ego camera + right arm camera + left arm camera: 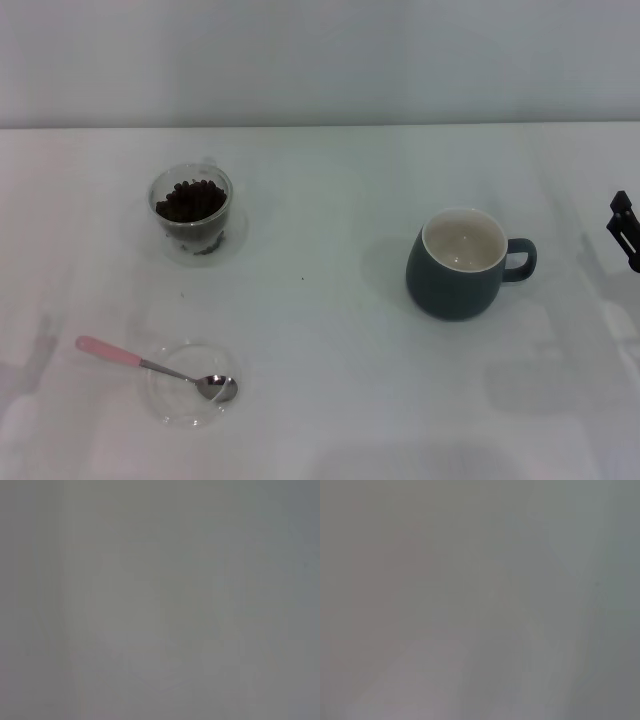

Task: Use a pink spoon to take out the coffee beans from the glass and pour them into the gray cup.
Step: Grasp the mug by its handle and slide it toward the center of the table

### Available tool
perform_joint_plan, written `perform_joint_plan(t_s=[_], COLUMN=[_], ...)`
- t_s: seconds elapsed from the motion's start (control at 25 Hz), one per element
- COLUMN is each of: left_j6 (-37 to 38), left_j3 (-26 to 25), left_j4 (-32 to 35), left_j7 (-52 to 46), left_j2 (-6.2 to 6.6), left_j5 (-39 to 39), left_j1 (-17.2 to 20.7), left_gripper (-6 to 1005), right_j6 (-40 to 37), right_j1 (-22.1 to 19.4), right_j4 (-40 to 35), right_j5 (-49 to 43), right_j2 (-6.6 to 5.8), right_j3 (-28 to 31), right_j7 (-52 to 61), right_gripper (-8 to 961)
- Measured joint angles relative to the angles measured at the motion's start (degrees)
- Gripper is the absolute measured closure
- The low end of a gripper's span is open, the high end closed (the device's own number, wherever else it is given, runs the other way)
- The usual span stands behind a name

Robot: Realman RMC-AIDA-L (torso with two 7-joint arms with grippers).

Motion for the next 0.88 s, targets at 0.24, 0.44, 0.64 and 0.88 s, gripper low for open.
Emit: perform_joint_plan(t_s=[0.24, 0.44, 0.64, 0.88], left_j6=[0.18, 0.23, 0.26, 0.27], left_j3=[0.00, 0.00, 0.00, 0.08], left_j4=[0.03, 0.44, 0.84, 2.00], left_j7=[0.01, 0.01, 0.00, -0.02], left_j2=[0.00, 0.04, 0.05, 0.09], left_j5=[0.00, -0.30, -1.16, -1.21], left_j1=[-0.03, 0.16, -0.17, -1.11], left_gripper=[137, 138, 138, 138], right_j6=[0.71, 0.75, 0.36, 1.10], right_j1=[-0.93, -1.51, -1.47, -1.11], right_j4=[0.89, 2.10, 1.97, -1.56], right_j5=[-0.10, -0.44, -0.50, -0.55], right_j2=[-0.06, -0.11, -0.18, -0.28], right_j3=[-0.49, -3.68, -8.56, -16.15], right_j7=[0.09, 0.11, 1.74, 8.78], right_gripper=[81, 80, 80, 80])
